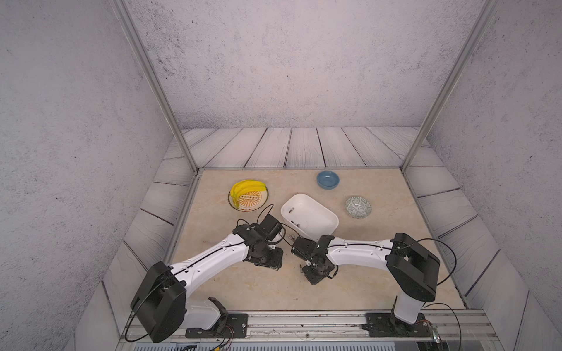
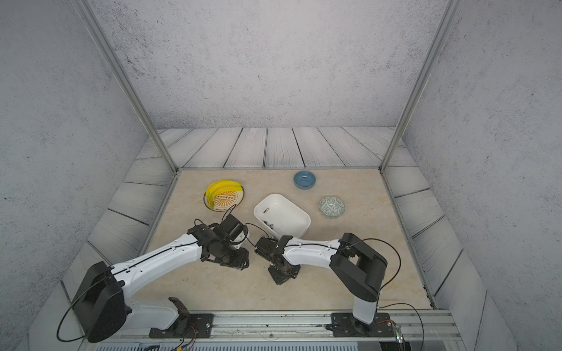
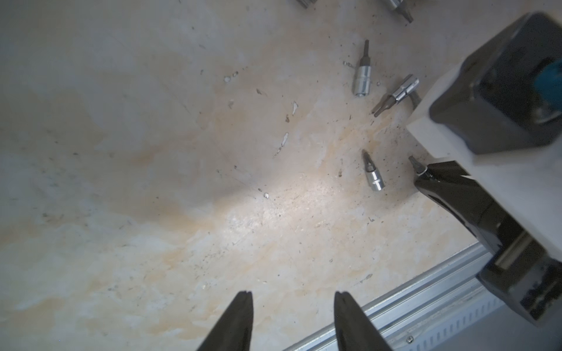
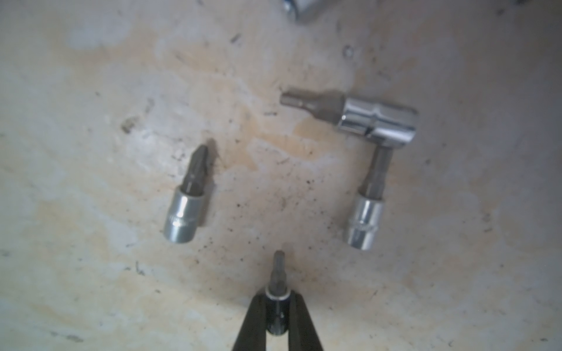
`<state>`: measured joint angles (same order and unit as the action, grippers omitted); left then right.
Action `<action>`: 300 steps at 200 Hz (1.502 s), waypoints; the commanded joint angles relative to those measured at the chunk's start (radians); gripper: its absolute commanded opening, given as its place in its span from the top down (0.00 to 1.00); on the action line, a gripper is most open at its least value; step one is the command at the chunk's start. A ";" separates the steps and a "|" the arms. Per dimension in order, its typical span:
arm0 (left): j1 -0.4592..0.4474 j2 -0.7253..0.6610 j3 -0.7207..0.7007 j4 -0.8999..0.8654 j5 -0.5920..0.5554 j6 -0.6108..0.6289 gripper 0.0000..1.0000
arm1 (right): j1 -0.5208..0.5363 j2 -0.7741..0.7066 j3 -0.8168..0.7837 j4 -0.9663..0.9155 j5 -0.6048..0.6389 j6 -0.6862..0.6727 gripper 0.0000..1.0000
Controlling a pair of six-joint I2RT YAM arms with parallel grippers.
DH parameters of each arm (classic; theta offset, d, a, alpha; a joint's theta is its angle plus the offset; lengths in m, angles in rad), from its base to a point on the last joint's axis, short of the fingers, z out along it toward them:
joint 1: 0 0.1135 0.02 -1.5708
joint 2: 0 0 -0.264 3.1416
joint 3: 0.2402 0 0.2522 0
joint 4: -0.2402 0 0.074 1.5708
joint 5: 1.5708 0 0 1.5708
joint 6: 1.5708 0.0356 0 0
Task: Put the bit on the desktop into the storage box
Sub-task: Pick up the screwdriver bit from the center of the board.
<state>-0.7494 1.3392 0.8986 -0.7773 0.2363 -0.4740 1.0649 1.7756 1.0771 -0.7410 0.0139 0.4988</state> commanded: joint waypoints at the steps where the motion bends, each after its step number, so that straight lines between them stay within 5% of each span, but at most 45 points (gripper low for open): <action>1: -0.040 0.024 -0.006 0.031 -0.002 -0.041 0.51 | 0.005 -0.005 -0.009 0.003 0.032 0.015 1.00; 55: -0.100 0.084 -0.013 0.089 -0.018 -0.084 0.49 | -0.076 -0.158 0.022 -0.119 0.080 -0.025 1.00; 101: -0.111 0.099 -0.023 0.132 -0.032 -0.118 0.49 | -0.251 -0.274 0.080 -0.176 0.094 -0.108 1.00; 180: -0.166 0.254 0.026 0.189 -0.098 -0.182 0.49 | -0.521 -0.069 0.405 -0.226 -0.037 -0.282 1.00; 300: -0.207 0.414 0.202 0.173 -0.093 -0.187 0.50 | -0.574 -0.046 0.434 -0.228 -0.073 -0.305 1.00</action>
<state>-0.9459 1.7031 1.0607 -0.5838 0.1440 -0.6586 0.4980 1.7557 1.5169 -0.9501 -0.0505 0.2054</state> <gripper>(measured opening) 0.502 0.144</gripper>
